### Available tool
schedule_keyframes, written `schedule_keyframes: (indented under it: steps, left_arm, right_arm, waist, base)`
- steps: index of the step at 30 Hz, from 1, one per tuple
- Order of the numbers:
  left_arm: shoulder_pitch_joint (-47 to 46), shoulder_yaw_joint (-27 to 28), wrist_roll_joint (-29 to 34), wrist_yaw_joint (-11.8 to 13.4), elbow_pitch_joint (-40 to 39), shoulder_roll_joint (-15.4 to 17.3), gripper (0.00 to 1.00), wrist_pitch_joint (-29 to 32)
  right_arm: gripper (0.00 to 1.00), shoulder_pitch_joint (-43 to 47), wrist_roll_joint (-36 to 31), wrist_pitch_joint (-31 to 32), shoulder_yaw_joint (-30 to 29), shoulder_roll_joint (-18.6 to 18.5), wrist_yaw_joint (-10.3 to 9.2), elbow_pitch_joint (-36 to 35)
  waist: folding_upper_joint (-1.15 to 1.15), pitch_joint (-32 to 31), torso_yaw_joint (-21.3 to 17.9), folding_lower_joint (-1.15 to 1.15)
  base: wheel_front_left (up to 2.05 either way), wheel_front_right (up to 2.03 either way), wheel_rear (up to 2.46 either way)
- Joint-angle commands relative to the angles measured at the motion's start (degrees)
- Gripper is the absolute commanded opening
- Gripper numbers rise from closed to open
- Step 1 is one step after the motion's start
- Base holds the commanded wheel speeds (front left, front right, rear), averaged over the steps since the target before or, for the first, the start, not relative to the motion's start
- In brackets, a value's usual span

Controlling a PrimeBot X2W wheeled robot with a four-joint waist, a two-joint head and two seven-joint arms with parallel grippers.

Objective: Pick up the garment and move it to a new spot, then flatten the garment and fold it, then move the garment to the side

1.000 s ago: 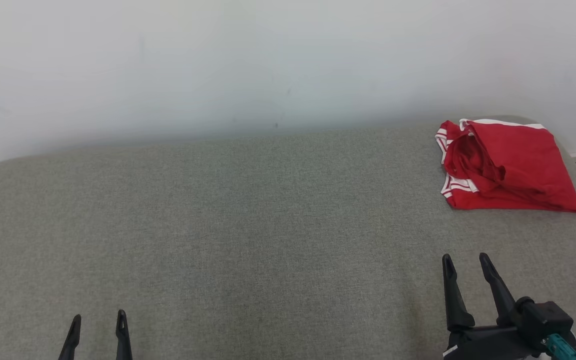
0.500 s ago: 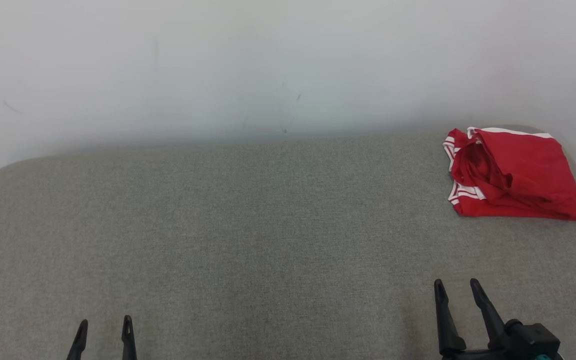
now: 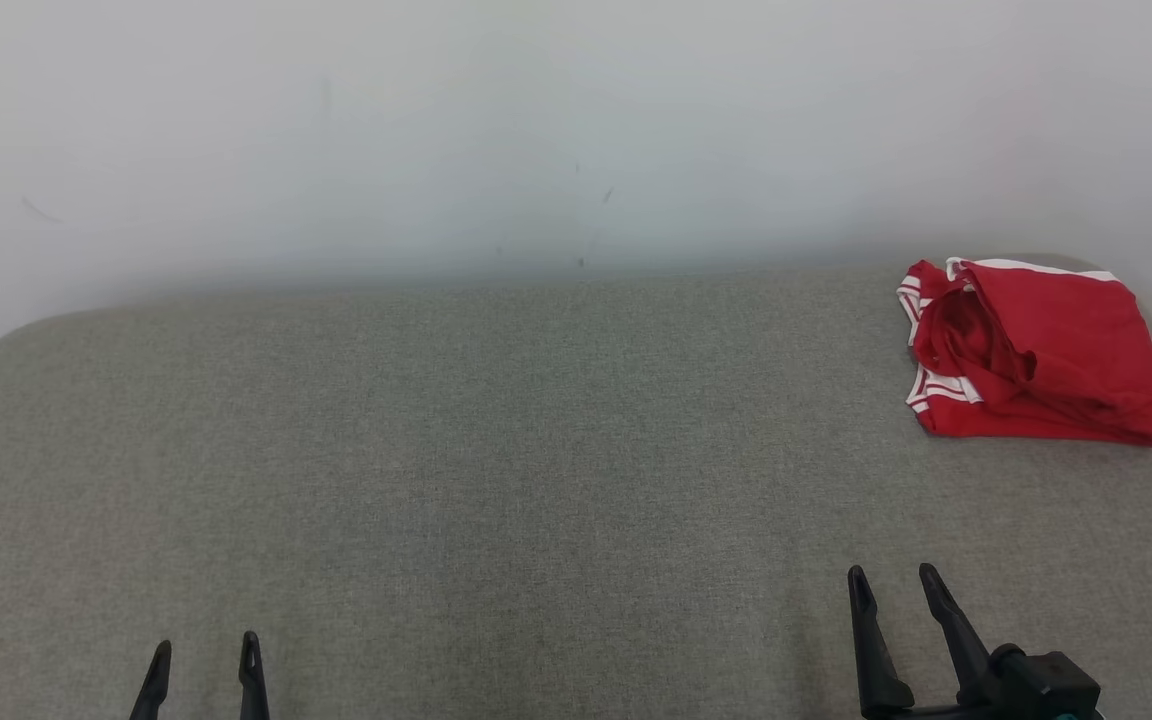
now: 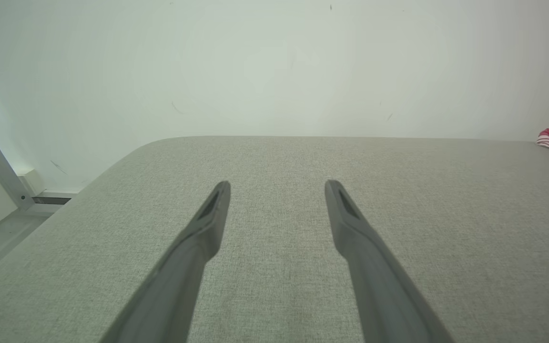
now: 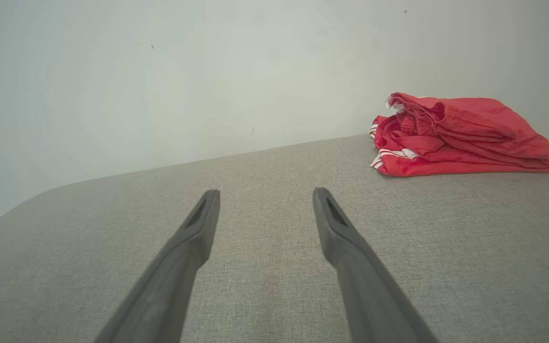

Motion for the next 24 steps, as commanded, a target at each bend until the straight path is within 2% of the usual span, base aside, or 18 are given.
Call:
schedule_keyframes:
  steps: [1, 21, 22, 24]
  left_arm:
    - [-0.1, 0.02, 0.44, 0.11, -0.07, -0.05, 1.0, -0.18]
    - [0.41, -0.18, -0.61, 0.04, -0.14, -0.09, 1.0, -0.18]
    - [0.12, -0.24, -0.62, 0.01, 0.08, -0.02, 0.0, 0.0]
    - [0.28, -0.25, -0.67, 0.0, 1.15, -0.15, 0.0, 0.18]
  right_arm:
    - [1.0, 0.39, -0.24, -0.22, 0.13, 0.35, -0.17, -0.06]
    - [1.0, 0.01, -0.49, -0.23, 0.45, 0.23, -0.17, 0.15]
    - [0.0, 0.0, -0.13, 0.01, 0.35, 0.18, 0.0, 0.24]
    - [0.0, 0.3, -0.01, 0.15, 0.33, 0.19, 0.0, 1.19]
  waist:
    - [0.0, 0.01, 0.04, 0.0]
    - [0.0, 0.01, 0.0, 0.0]
    - [0.0, 0.01, 0.0, 0.0]
    - [0.0, 0.01, 0.0, 0.0]
  base:
    - [0.0, 0.0, 0.0]
    - [0.0, 0.0, 0.0]
    - [0.0, 0.0, 0.0]
    - [0.0, 0.0, 0.0]
